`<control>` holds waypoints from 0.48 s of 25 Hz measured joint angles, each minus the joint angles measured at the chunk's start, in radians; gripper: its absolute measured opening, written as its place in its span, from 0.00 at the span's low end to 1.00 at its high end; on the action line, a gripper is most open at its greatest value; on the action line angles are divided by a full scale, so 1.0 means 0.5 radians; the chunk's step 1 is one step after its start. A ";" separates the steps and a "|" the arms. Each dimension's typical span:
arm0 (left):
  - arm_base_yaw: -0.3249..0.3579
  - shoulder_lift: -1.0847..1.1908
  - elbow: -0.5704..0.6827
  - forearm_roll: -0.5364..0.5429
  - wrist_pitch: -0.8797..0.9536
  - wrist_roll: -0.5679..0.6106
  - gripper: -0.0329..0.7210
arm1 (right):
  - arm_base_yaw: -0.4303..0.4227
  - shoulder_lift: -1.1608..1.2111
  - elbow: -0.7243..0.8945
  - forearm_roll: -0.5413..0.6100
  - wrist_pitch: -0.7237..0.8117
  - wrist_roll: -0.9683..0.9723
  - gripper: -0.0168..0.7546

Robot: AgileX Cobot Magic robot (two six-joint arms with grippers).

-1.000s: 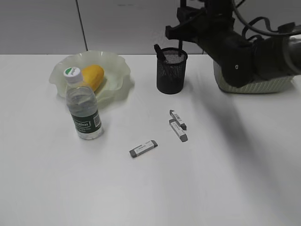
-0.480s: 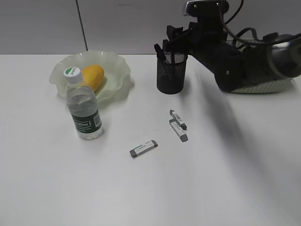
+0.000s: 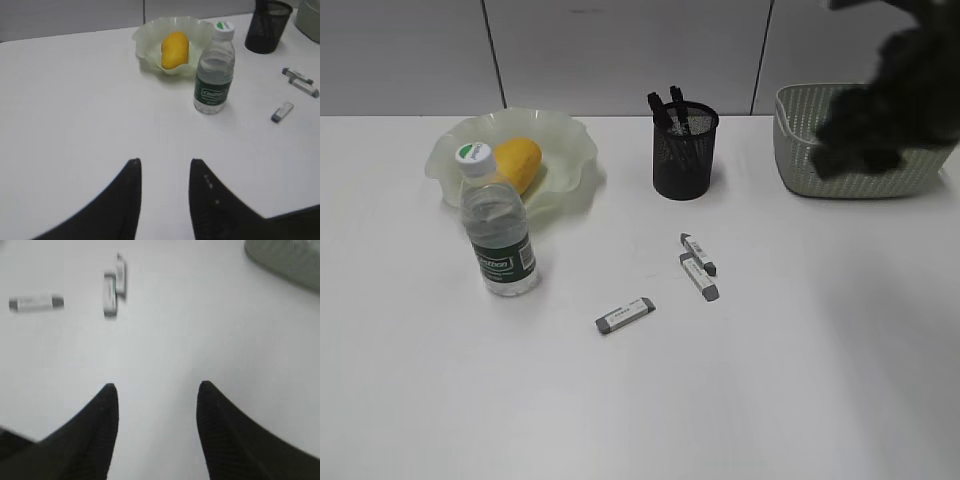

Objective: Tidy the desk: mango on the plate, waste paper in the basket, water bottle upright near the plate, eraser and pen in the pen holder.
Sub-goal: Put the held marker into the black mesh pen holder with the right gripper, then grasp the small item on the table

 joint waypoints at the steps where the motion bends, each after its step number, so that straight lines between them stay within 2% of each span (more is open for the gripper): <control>1: 0.000 0.043 0.000 -0.045 -0.002 0.073 0.37 | 0.000 -0.140 0.097 -0.016 0.130 0.019 0.55; 6: 0.000 0.454 -0.030 -0.267 -0.058 0.287 0.45 | 0.000 -1.020 0.589 -0.023 0.574 0.136 0.55; 12: -0.011 1.161 -0.229 -0.597 -0.344 0.603 0.48 | 0.000 -1.943 0.981 -0.023 0.667 0.155 0.54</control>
